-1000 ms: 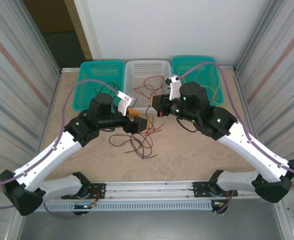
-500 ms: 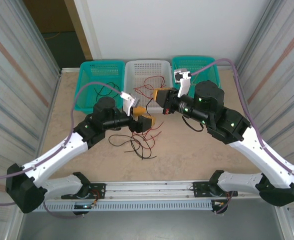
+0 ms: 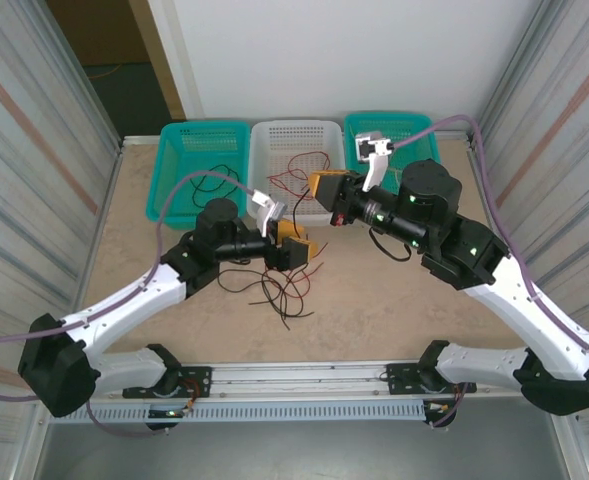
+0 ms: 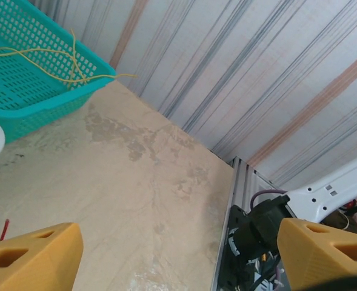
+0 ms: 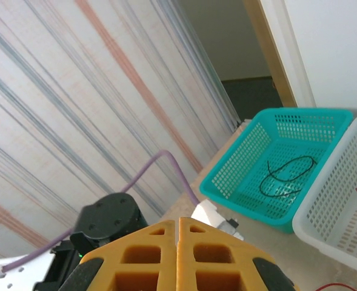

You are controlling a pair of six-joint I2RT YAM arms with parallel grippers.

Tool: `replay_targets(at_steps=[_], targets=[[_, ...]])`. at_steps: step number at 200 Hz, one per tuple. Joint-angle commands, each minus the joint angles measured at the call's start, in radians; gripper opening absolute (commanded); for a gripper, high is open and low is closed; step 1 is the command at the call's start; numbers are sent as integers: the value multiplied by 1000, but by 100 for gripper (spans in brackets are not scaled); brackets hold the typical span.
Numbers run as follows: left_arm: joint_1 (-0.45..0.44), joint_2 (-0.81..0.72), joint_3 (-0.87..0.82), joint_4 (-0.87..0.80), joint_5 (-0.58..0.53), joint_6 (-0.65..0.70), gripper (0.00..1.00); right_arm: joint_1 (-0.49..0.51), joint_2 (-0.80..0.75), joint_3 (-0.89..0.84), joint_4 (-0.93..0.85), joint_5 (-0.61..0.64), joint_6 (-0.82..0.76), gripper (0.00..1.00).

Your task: Untangle the cables

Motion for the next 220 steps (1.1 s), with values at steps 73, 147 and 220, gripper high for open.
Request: replay_targets(at_steps=[73, 147, 220], targets=[[-18, 54, -13, 103, 98, -121, 56, -47, -59, -5, 48, -12, 43, 0], [-64, 114, 33, 99, 80, -84, 70, -99, -93, -46, 86, -76, 106, 0], [-79, 92, 50, 40, 80, -68, 11, -180, -154, -56, 33, -47, 107, 0]])
